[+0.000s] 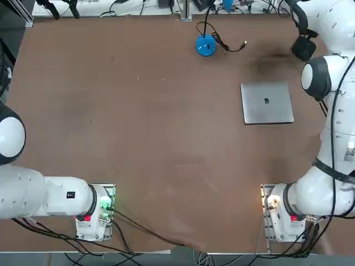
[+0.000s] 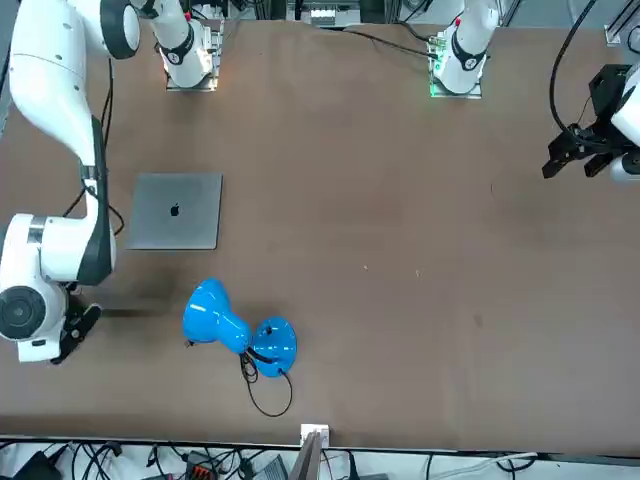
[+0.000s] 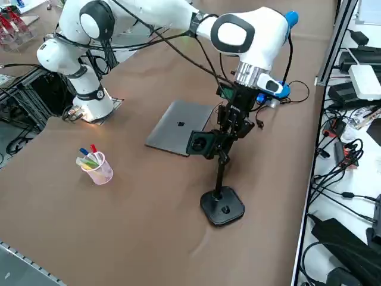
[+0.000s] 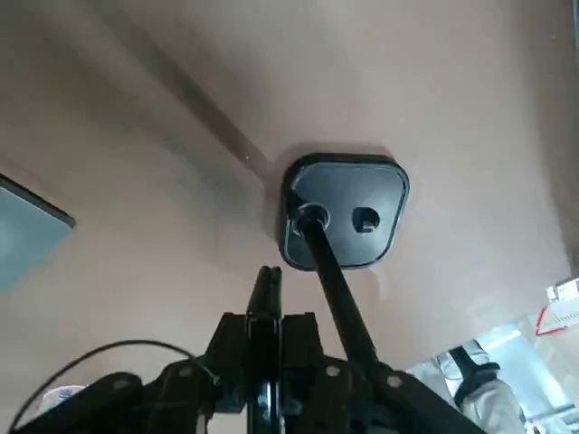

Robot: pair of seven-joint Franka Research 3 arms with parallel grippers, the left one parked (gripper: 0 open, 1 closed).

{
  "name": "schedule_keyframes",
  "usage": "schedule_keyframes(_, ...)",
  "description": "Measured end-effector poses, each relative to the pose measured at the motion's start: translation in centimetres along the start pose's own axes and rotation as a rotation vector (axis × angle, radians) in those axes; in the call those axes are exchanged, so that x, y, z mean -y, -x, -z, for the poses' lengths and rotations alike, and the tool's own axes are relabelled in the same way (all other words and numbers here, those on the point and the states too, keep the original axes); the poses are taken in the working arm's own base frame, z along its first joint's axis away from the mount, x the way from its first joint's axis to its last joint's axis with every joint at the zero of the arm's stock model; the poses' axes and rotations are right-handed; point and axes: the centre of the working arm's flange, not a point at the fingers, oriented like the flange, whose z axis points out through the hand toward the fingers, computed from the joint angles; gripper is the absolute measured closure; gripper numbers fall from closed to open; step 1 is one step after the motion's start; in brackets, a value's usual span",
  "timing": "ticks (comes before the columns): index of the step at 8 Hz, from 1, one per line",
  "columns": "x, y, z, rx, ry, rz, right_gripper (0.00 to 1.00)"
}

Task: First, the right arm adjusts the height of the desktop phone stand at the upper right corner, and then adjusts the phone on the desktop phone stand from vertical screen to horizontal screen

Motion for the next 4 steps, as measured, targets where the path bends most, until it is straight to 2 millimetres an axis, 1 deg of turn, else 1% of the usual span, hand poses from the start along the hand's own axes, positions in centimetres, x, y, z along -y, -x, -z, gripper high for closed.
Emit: schedule_keyframes(4, -0.34, 0.59, 0.24, -0.051, -0.027, -0.016, 0.82)
